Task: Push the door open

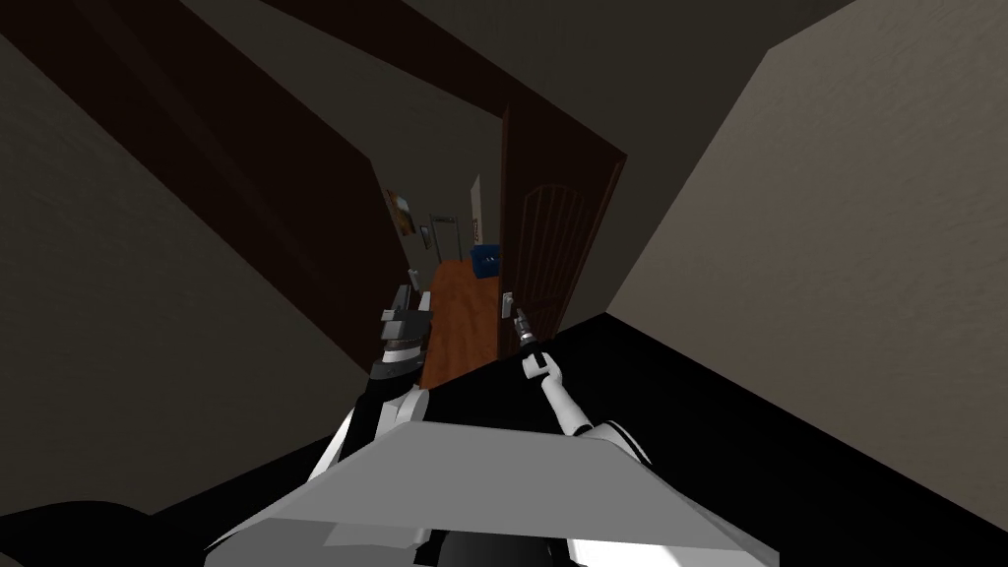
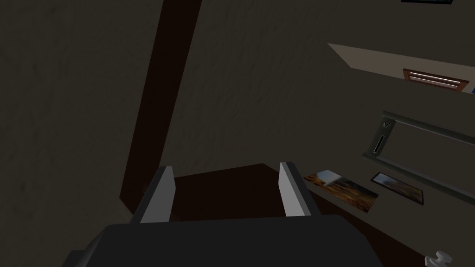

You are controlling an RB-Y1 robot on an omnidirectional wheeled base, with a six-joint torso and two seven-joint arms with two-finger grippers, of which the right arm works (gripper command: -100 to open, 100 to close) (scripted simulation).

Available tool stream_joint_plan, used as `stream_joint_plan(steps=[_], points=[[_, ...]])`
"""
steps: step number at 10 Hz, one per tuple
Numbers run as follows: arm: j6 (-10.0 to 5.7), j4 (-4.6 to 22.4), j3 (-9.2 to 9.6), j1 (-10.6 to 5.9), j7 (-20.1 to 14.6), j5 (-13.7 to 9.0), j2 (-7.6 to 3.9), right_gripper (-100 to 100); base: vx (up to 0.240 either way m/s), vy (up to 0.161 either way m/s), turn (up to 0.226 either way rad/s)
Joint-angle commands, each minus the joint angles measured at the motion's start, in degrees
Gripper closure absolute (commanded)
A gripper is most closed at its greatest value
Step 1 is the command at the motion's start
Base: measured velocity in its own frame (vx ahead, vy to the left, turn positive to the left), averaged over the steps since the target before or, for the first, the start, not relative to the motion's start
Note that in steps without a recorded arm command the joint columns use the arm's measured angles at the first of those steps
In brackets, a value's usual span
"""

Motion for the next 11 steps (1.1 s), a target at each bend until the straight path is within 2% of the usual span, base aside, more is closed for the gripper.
stream_joint_plan(steps=[1,2,3,8,11], points=[[-0.02,2.86,0.33,-1.92,-0.02,-0.11,0.32,-100,0.032,-0.085,0.027],[0.01,5.12,0.65,-3.14,-0.06,-0.18,0.57,-100,0.059,-0.103,0.058],[0.01,5.42,0.65,-3.14,-0.06,-0.18,0.57,-100,0.049,-0.073,0.026],[0.12,14.41,2.01,-8.49,-0.22,-0.46,1.82,-100,0.053,-0.090,0.043],[0.16,17.96,2.55,-10.61,-0.29,-0.57,2.46,-100,0.055,-0.091,0.030]])
